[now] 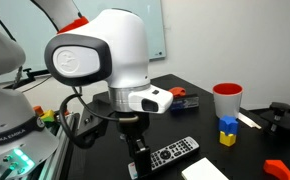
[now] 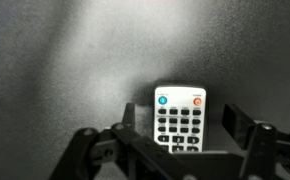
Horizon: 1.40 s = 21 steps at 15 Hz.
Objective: Pick up the remote, and then place it upside down on the table
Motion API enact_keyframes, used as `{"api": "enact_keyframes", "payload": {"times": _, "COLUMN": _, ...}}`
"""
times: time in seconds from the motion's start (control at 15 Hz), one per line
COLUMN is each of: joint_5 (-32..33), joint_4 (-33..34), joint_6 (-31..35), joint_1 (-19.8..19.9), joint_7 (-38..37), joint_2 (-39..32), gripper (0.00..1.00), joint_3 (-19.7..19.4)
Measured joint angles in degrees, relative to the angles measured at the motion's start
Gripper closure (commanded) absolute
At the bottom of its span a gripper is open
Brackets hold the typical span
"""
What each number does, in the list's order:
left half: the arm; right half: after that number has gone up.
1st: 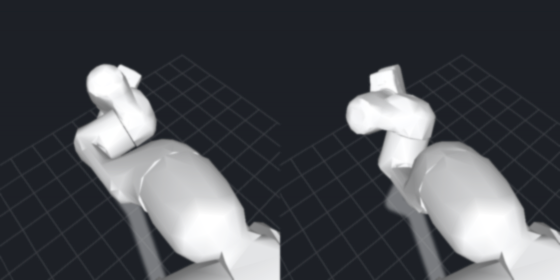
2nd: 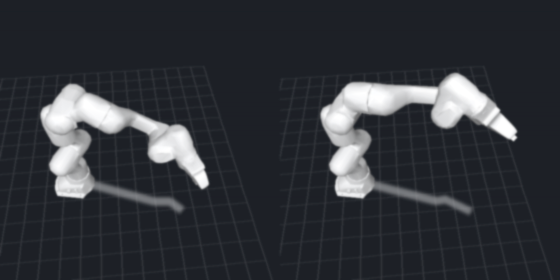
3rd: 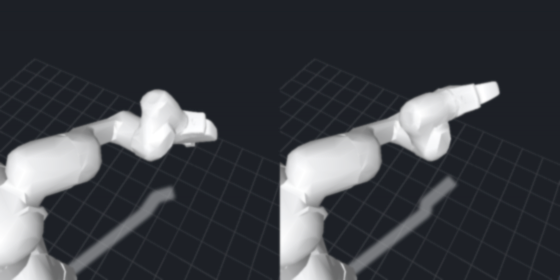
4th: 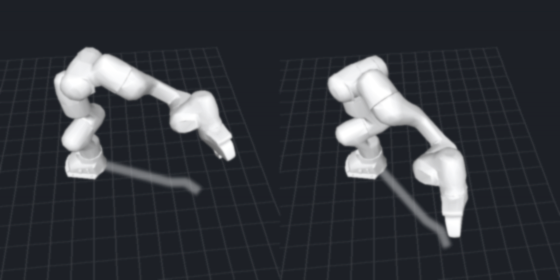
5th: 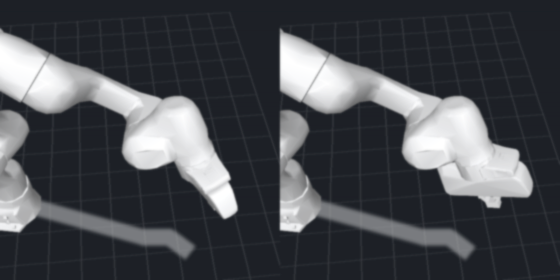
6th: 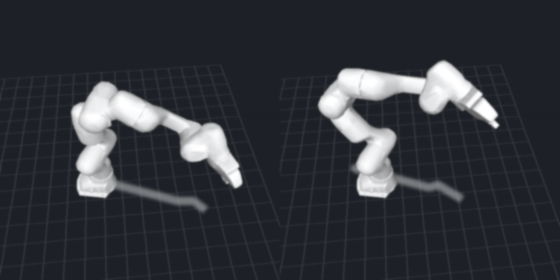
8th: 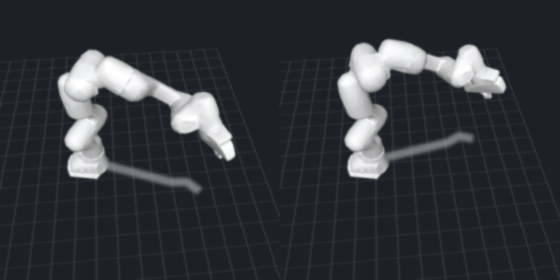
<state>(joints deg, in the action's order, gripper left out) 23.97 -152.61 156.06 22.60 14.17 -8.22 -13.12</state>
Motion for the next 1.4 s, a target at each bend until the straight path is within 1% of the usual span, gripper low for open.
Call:
{"api": "enact_keyframes", "payload": {"times": 0.27, "joint_5": 0.0, "joint_4": 0.0, "joint_6": 0.0, "joint_1": -1.2, "joint_7": 0.9, "joint_2": 0.0, "gripper": 0.74, "joint_3": -1.2}}
{"api": "enact_keyframes", "payload": {"times": 0.33, "joint_5": 0.0, "joint_4": 0.0, "joint_6": 0.1, "joint_1": -1.4, "joint_7": 1.3, "joint_2": 0.0, "gripper": 0.78, "joint_3": -1.4}}
{"api": "enact_keyframes", "payload": {"times": 0.4, "joint_5": 0.0, "joint_4": 0.0, "joint_6": 0.1, "joint_1": -1.6, "joint_7": 1.6, "joint_2": 0.2, "gripper": 0.79, "joint_3": -1.7}}
{"api": "enact_keyframes", "payload": {"times": 0.47, "joint_5": 0.0, "joint_4": 0.0, "joint_6": 0.1, "joint_1": -1.6, "joint_7": 1.9, "joint_2": 0.3, "gripper": 0.87, "joint_3": -1.7}}
{"api": "enact_keyframes", "payload": {"times": 0.53, "joint_5": 0.0, "joint_4": 0.0, "joint_6": 0.2, "joint_1": -1.7, "joint_7": 2.1, "joint_2": 0.3, "gripper": 0.89, "joint_3": -1.8}}
{"api": "enact_keyframes", "payload": {"times": 0.6, "joint_5": 0.0, "joint_4": 0.0, "joint_6": 0.2, "joint_1": -1.7, "joint_7": 2.3, "joint_2": 0.4, "gripper": 0.40, "joint_3": -1.8}}
{"api": "enact_keyframes", "payload": {"times": 0.67, "joint_5": 0.0, "joint_4": 0.0, "joint_6": 0.2, "joint_1": -1.7, "joint_7": 2.6, "joint_2": 0.5, "gripper": 0.43, "joint_3": -1.8}}
{"api": "enact_keyframes", "payload": {"times": 0.73, "joint_5": 0.0, "joint_4": 0.0, "joint_6": 0.2, "joint_1": -1.7, "joint_7": 2.9, "joint_2": 0.5, "gripper": 0.42, "joint_3": -1.8}}
{"api": "enact_keyframes", "payload": {"times": 0.87, "joint_5": 0.0, "joint_4": 0.0, "joint_6": 0.2, "joint_1": -1.7, "joint_7": 3.6, "joint_2": 0.5, "gripper": 0.31, "joint_3": -1.9}}
{"api": "enact_keyframes", "payload": {"times": 1.07, "joint_5": 0.0, "joint_4": 0.0, "joint_6": 0.4, "joint_1": -1.7, "joint_7": 4.6, "joint_2": 0.5, "gripper": 0.08, "joint_3": -2.2}}
{"api": "enact_keyframes", "payload": {"times": 1.13, "joint_5": 0.0, "joint_4": 0.0, "joint_6": 0.5, "joint_1": -1.7, "joint_7": 5.0, "joint_2": 0.5, "gripper": 0.02, "joint_3": -2.4}}
{"api": "enact_keyframes", "payload": {"times": 1.2, "joint_5": 0.0, "joint_4": 0.0, "joint_6": 0.6, "joint_1": -1.7, "joint_7": 5.4, "joint_2": 0.5, "gripper": 0.00, "joint_3": -2.7}}
{"api": "enact_keyframes", "payload": {"times": 1.4, "joint_5": 0.0, "joint_4": 0.0, "joint_6": 0.7, "joint_1": -1.6, "joint_7": 6.7, "joint_2": 0.5, "gripper": 0.00, "joint_3": -3.8}}
